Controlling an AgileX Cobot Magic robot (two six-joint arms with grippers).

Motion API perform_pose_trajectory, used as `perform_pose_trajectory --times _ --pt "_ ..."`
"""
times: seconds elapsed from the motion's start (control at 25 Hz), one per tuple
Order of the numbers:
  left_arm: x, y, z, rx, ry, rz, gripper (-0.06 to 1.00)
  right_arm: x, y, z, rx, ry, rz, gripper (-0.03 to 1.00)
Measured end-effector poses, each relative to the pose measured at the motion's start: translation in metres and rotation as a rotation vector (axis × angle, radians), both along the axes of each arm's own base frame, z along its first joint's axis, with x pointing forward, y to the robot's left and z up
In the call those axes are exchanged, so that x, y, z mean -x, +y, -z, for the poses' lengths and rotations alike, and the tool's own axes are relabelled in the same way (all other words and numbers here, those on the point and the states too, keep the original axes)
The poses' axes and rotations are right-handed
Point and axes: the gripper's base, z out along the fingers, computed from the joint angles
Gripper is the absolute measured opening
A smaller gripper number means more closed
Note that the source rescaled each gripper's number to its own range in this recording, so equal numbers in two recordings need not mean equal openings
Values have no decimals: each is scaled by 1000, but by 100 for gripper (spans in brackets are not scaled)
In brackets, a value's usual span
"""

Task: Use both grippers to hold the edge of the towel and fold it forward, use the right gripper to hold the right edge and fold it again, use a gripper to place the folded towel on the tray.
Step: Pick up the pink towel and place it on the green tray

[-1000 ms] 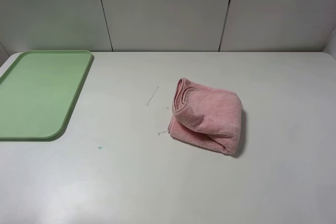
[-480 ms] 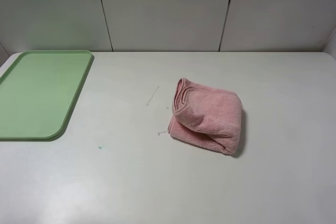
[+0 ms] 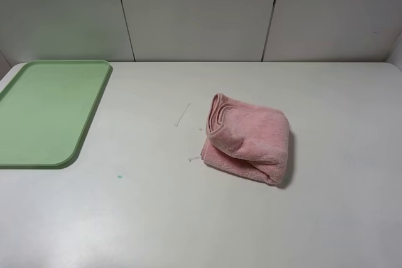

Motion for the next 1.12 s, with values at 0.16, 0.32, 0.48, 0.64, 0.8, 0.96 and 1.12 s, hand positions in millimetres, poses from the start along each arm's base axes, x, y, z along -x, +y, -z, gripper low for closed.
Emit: perform_pose_trajectory --times 0.16,0.32,0.48,0.64,0.8,0.96,1.12 --pt "0 0 0 0 0 0 99 14 1 6 -6 -77 -16 100" --pt "0 0 0 0 0 0 99 21 2 6 -4 -124 -28 100" --pt "0 0 0 0 0 0 99 21 5 6 0 -125 -67 100" --pt "0 0 0 0 0 0 99 21 5 6 -2 -124 -69 100" --pt "0 0 0 0 0 0 99 21 5 6 -7 -123 -66 100" --pt "0 0 0 0 0 0 99 21 5 6 -13 -123 -63 100" --pt "0 0 0 0 0 0 99 21 5 6 -15 -123 -62 100"
